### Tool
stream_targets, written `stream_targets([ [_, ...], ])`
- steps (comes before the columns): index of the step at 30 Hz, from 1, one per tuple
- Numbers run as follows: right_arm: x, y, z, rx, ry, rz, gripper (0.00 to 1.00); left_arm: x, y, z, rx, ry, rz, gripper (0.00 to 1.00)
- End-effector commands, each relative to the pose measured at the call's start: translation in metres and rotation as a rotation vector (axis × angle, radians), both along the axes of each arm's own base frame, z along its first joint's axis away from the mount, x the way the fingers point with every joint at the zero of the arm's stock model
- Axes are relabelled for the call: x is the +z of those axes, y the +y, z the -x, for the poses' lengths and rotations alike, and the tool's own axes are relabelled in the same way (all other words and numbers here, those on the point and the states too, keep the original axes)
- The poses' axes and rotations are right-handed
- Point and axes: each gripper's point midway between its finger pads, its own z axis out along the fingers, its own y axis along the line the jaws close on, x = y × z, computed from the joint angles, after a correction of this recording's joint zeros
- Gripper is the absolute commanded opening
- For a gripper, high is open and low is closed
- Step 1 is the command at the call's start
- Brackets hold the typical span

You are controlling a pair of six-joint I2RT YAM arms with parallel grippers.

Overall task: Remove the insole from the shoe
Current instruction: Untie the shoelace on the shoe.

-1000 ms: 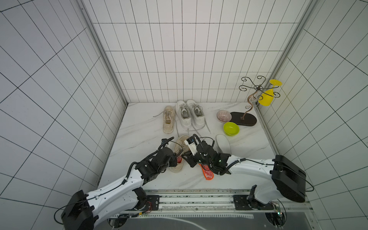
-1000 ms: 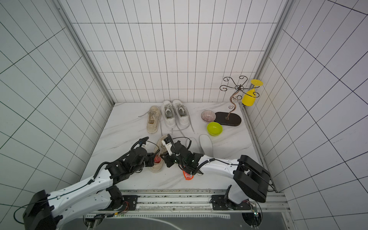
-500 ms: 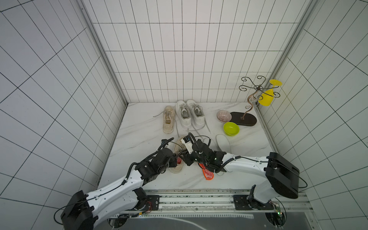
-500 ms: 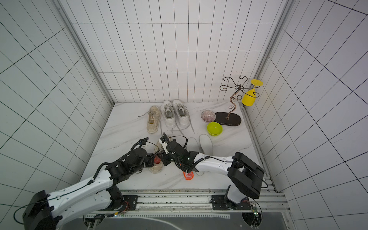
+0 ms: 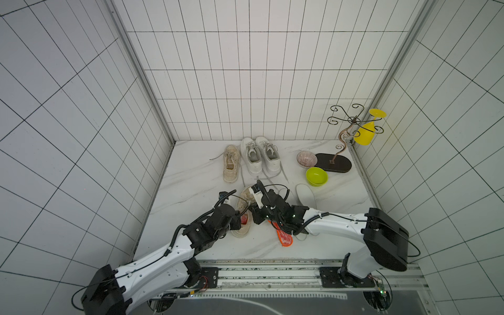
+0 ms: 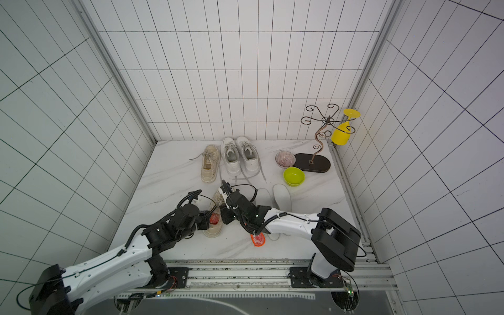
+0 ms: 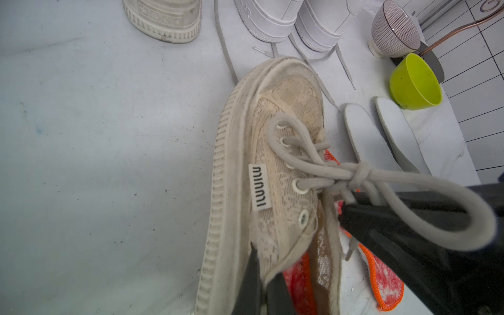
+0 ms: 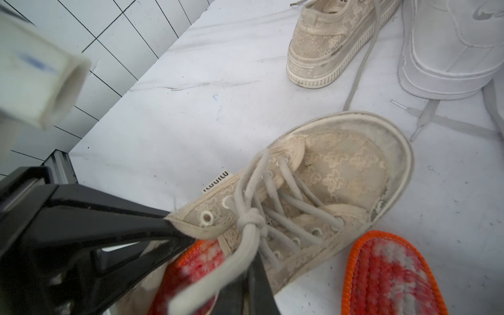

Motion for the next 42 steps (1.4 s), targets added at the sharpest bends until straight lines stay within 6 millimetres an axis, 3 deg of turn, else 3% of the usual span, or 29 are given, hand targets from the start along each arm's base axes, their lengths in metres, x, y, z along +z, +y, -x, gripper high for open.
stream_targets([
  [1,0.038,0.001,-0.006,-0.028,-0.064,-0.065,0.02,0.021,-0.003,-0.012,0.039,-0.075,0.056,0.00],
  [13,0.026,-0.005,-0.006,-0.038,-0.045,-0.040,0.01,0.017,0.001,-0.011,0.056,-0.073,0.043,0.00],
  [19,0.011,-0.027,-0.007,-0.080,-0.030,-0.010,0.00,0.011,0.023,-0.013,0.151,-0.080,-0.018,0.00],
  [24,-0.010,-0.038,-0.004,-0.073,0.013,0.013,0.00,0.009,0.030,-0.014,0.175,-0.094,-0.031,0.00],
  [35,-0.035,-0.024,0.004,0.008,0.065,0.050,0.05,-0.006,0.000,-0.009,0.042,-0.027,0.005,0.00],
  [42,-0.050,-0.020,0.004,0.023,0.098,0.067,0.06,0.007,-0.018,-0.007,-0.026,-0.047,0.097,0.00],
])
